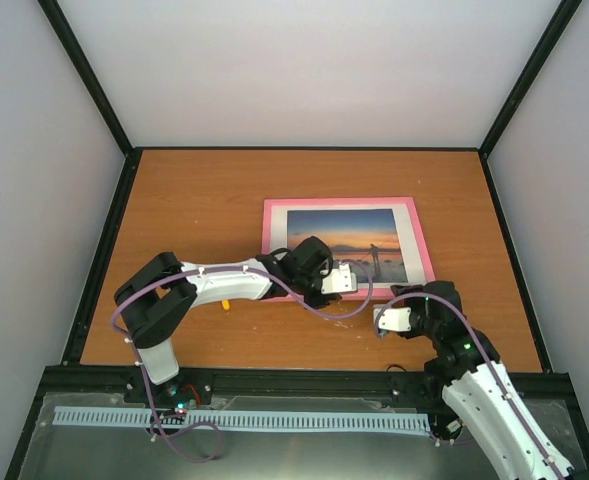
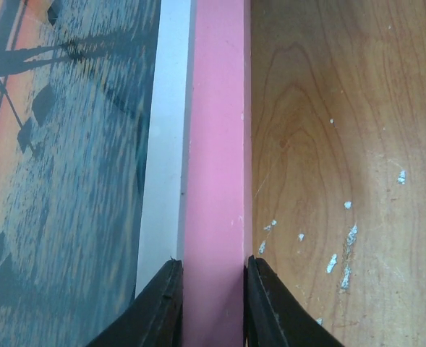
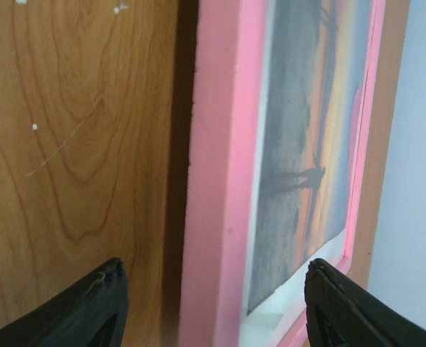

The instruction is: Take the photo out of the frame

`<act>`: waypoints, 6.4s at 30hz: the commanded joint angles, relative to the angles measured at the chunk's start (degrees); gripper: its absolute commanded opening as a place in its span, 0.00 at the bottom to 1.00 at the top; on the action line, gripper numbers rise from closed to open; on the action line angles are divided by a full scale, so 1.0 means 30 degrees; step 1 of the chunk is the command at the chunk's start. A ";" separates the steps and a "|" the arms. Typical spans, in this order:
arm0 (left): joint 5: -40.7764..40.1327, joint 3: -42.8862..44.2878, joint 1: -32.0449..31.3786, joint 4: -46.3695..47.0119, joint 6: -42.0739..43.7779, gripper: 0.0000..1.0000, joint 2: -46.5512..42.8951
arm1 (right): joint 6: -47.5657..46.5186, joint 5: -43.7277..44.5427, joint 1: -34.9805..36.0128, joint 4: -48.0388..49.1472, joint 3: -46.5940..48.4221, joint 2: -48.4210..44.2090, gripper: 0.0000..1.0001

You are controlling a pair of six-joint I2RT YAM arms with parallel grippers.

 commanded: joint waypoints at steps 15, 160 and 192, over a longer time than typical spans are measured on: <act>0.1293 0.2063 0.0221 -0.0034 -0.0533 0.01 -0.1091 | -0.1035 0.3665 0.2092 1.0507 -0.4436 0.0317 0.50; -0.1398 -0.7574 0.8150 0.0371 -2.3145 0.68 -0.9064 | 2.3448 -1.9129 -1.1179 -0.2051 1.1690 2.5619 0.38; -0.5362 -0.1226 0.8011 -0.1575 -2.1607 0.04 0.1102 | 2.4256 -1.6272 -1.1194 -0.1696 1.1970 2.4461 0.62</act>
